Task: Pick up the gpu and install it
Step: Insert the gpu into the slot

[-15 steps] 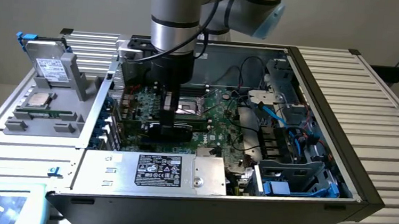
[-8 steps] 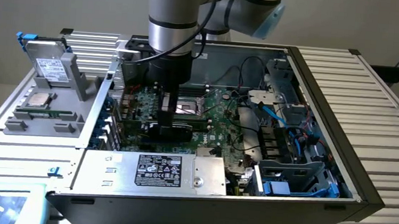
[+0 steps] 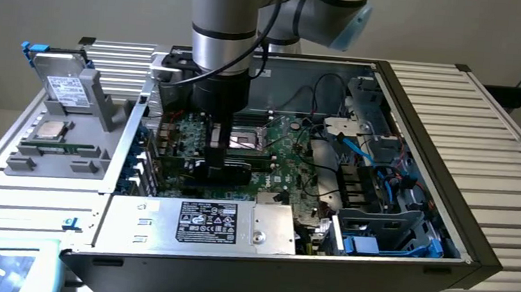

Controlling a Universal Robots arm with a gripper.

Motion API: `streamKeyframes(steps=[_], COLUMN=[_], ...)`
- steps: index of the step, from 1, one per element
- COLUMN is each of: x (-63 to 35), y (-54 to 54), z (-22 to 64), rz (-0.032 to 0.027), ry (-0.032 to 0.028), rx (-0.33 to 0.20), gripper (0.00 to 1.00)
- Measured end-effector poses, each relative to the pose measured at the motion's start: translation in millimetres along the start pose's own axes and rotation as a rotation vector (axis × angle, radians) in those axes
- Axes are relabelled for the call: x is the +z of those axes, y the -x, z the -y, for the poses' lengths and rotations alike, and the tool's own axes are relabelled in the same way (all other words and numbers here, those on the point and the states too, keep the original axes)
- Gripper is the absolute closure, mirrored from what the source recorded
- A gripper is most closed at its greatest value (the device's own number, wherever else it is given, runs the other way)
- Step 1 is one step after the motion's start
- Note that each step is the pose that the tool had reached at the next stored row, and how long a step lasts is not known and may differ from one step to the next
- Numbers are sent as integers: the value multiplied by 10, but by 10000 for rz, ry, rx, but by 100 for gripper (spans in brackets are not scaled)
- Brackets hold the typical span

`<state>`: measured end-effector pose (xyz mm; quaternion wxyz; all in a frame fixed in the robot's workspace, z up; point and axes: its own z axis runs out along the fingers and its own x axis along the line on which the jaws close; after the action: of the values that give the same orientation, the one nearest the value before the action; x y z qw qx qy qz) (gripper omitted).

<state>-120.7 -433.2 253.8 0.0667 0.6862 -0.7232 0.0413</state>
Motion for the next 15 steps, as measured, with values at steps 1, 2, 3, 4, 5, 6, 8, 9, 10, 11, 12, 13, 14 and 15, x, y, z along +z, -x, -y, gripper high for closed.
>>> streamKeyframes(steps=[1,2,3,4,5,6,8,9,10,11,12,13,14,15], x=[0,1,2,2,3,3,6,7,7,9,10,11,12,12], y=[0,-2,-3,-3,-6,-12,-30,-32,-35,-38,-41,-43,-43,-43], z=[-2,-3,-4,-6,-9,-11,-18,-22,-27,-32,-39,-44,-45,-45], rz=[97,246,350,367,369,369,369,369,368,368,368,369,369,369], ry=[-36,-91,-126,-131,-132,-131,-131,-131,-131,-133,-137,-139,-140,-140], rx=[5,7,10,11,11,10,11,12,11,3,-9,-18,-21,-21], gripper=[55,55,55,55,55,55,55,55,55,55,55,55,55,55])
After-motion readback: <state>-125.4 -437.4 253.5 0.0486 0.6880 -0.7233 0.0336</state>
